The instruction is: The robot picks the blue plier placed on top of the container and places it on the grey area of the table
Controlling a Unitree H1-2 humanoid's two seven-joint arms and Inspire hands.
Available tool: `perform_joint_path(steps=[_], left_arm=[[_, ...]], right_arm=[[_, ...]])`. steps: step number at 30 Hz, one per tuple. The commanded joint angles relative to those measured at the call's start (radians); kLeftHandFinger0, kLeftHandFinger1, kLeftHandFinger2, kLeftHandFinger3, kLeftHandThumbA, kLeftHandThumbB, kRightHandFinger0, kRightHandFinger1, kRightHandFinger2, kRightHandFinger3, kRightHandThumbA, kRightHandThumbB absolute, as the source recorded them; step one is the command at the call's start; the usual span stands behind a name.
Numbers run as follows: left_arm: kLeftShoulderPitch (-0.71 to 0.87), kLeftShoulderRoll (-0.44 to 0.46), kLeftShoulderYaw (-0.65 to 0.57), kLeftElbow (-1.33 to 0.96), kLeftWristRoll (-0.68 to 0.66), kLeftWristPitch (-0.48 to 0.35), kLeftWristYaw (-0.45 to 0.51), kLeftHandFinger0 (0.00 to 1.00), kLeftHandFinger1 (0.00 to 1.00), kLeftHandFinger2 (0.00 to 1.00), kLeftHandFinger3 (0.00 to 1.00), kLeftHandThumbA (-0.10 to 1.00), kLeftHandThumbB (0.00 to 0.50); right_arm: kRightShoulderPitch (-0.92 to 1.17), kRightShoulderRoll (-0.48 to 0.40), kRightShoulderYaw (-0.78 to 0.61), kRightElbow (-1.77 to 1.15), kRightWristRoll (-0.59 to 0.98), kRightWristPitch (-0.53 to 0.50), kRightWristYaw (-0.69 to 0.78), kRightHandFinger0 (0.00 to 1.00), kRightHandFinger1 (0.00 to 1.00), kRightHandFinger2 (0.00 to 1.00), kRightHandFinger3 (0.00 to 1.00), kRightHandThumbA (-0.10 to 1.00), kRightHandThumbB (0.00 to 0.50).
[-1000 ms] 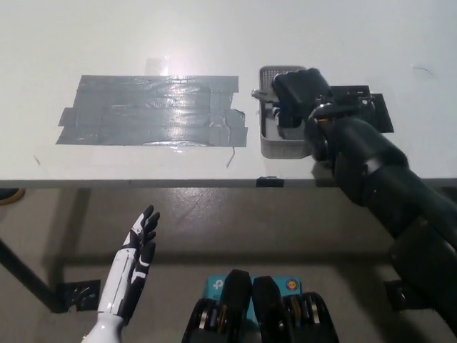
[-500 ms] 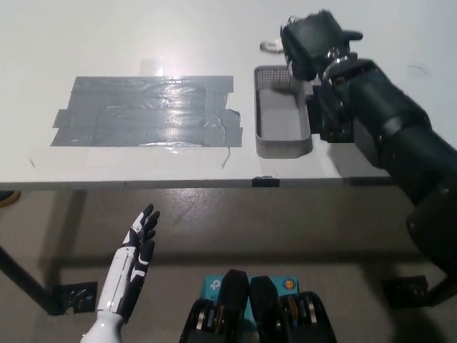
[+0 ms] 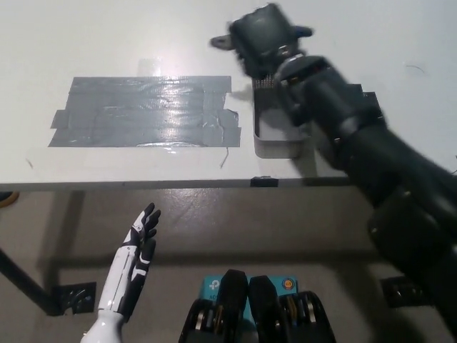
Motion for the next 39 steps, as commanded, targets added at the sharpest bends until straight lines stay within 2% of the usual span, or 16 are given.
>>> perform_joint_path(steps=[1,3,4,7,12,15,16,17,20,21,22,23,25,27,35,39], left_arm=[[-0.009,0.001,-0.004,-0.028,-0.003,-0.007,0.006,1.00,1.00,1.00,1.00,1.00,0.069],[-0.004,0.001,-0.004,-0.035,-0.006,-0.005,0.005,1.00,1.00,1.00,1.00,1.00,0.062],[-0.003,0.001,-0.005,-0.036,-0.006,-0.005,0.004,1.00,1.00,1.00,1.00,1.00,0.055],[0.006,0.000,-0.010,-0.039,-0.004,-0.006,0.002,1.00,1.00,1.00,1.00,1.00,0.063],[0.004,0.002,-0.017,-0.027,-0.007,-0.013,-0.001,1.00,1.00,1.00,1.00,1.00,0.058],[0.005,-0.005,-0.018,-0.023,-0.003,-0.015,0.008,1.00,1.00,1.00,1.00,1.00,0.055],[0.007,-0.007,-0.020,-0.022,-0.001,-0.016,0.009,1.00,1.00,1.00,1.00,1.00,0.055],[0.010,-0.006,-0.021,-0.027,-0.002,-0.014,0.007,1.00,1.00,1.00,1.00,1.00,0.049],[0.010,-0.002,-0.023,-0.036,-0.005,-0.005,0.000,1.00,1.00,1.00,1.00,1.00,0.042],[0.004,0.001,-0.023,-0.033,0.000,-0.009,0.002,1.00,1.00,1.00,1.00,1.00,0.041],[-0.002,0.003,-0.022,-0.024,0.000,-0.022,0.004,1.00,1.00,1.00,1.00,1.00,0.042],[-0.003,0.004,-0.021,-0.022,-0.001,-0.022,0.005,1.00,1.00,1.00,1.00,1.00,0.048],[-0.001,0.004,-0.020,-0.020,-0.006,-0.023,0.004,1.00,1.00,1.00,1.00,1.00,0.049],[0.005,0.006,-0.022,-0.024,0.004,-0.020,0.005,1.00,1.00,1.00,1.00,1.00,0.056],[0.005,0.007,-0.022,-0.022,-0.007,-0.021,0.002,1.00,1.00,1.00,1.00,1.00,0.040],[0.002,0.004,-0.022,-0.013,-0.015,-0.028,0.002,1.00,1.00,1.00,1.00,1.00,0.034]], right_arm=[[-0.089,0.069,-0.032,0.003,0.019,-0.010,-0.038,0.00,0.01,0.40,0.26,-0.10,0.331],[-0.073,0.105,-0.037,0.008,0.019,-0.018,-0.039,0.00,0.05,0.41,0.44,-0.10,0.371],[-0.062,0.132,-0.036,0.022,0.015,-0.015,-0.049,0.01,0.04,0.31,0.48,-0.10,0.359],[-0.035,0.176,-0.046,0.047,0.022,-0.011,-0.067,0.00,0.00,0.10,0.41,-0.10,0.358],[-0.009,0.216,-0.068,0.074,0.037,-0.019,-0.041,0.08,0.10,0.19,0.47,-0.10,0.355],[0.002,0.224,-0.062,0.083,0.027,-0.012,-0.038,0.00,0.00,0.11,0.47,-0.10,0.337],[0.008,0.224,-0.060,0.084,0.025,-0.015,-0.041,0.00,0.00,0.08,0.37,-0.10,0.329],[0.015,0.224,-0.058,0.085,0.023,-0.021,-0.046,0.00,0.00,0.09,0.36,-0.10,0.318],[0.028,0.221,-0.080,0.089,0.048,-0.029,-0.018,0.00,0.06,0.28,0.40,-0.10,0.309],[0.031,0.221,-0.133,0.089,0.101,-0.037,0.022,0.11,0.22,0.45,0.47,-0.10,0.264],[0.023,0.221,-0.184,0.095,0.148,-0.022,0.118,0.74,0.91,1.00,1.00,0.26,0.262],[0.020,0.219,-0.208,0.095,0.160,-0.023,0.156,1.00,1.00,1.00,1.00,0.43,0.341],[0.021,0.214,-0.236,0.093,0.167,-0.030,0.187,1.00,1.00,1.00,1.00,0.56,0.429],[0.024,0.209,-0.241,0.089,0.159,-0.030,0.191,1.00,1.00,1.00,1.00,0.66,0.480],[-0.006,0.167,-0.220,0.073,0.130,-0.037,0.148,1.00,1.00,1.00,1.00,1.00,0.493],[-0.039,0.144,-0.225,0.055,0.136,-0.071,0.117,1.00,1.00,1.00,1.00,1.00,0.460]])
